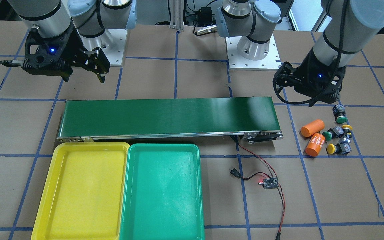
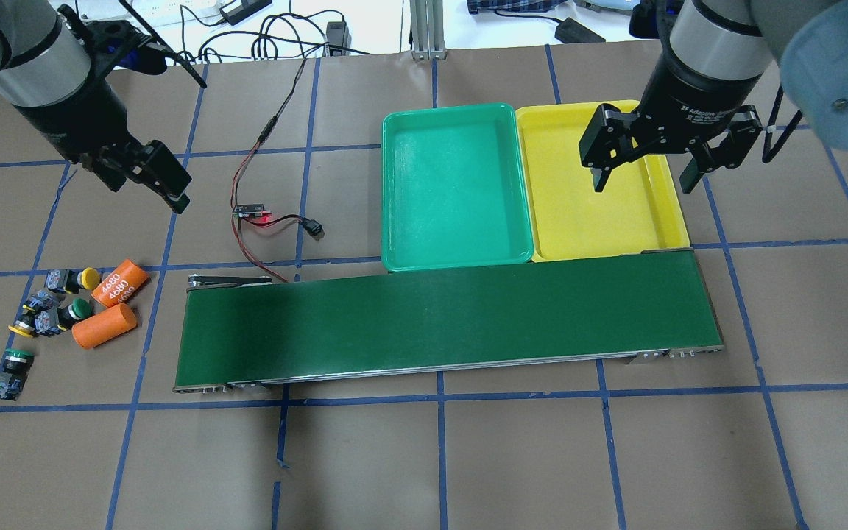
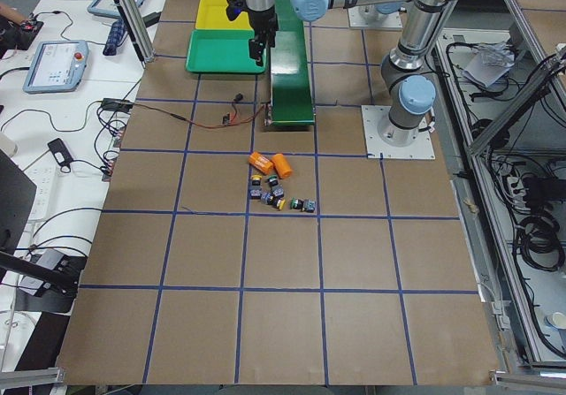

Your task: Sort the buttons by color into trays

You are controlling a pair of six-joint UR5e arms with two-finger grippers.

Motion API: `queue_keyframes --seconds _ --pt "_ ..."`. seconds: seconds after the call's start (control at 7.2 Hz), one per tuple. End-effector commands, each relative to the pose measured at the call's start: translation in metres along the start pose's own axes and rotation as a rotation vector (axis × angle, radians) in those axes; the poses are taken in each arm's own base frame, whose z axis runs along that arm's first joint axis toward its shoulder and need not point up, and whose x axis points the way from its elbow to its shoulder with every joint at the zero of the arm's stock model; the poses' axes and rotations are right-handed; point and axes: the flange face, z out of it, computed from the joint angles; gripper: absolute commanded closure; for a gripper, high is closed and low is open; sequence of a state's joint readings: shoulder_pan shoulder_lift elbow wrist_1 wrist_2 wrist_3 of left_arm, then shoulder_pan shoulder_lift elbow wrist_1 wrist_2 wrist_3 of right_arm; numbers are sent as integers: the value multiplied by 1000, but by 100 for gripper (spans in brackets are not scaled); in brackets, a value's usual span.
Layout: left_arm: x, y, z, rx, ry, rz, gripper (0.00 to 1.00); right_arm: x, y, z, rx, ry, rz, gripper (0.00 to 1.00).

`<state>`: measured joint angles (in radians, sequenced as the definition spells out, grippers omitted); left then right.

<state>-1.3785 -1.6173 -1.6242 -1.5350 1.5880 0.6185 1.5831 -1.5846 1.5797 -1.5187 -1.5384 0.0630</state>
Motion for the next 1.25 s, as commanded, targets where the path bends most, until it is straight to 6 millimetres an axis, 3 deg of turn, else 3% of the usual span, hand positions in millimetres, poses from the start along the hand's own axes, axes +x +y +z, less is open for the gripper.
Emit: queue_keyframes --seconds 0.0,0.42,0.56,0.69,1.11 --pt "-82 11 64 35 -26 120 0 0 0 0 0 0 0 0" --pt "-179 8 154 44 -41 181 0 0 0 0 0 0 0 0" --pt "-196 5 182 41 -38 192 0 0 0 0 0 -1 0 0" --pt "-202 1 205 29 -20 194 0 0 0 0 0 0 1 0" --pt "-200 6 238 -51 19 226 0 0 0 1 -2 -1 0 0"
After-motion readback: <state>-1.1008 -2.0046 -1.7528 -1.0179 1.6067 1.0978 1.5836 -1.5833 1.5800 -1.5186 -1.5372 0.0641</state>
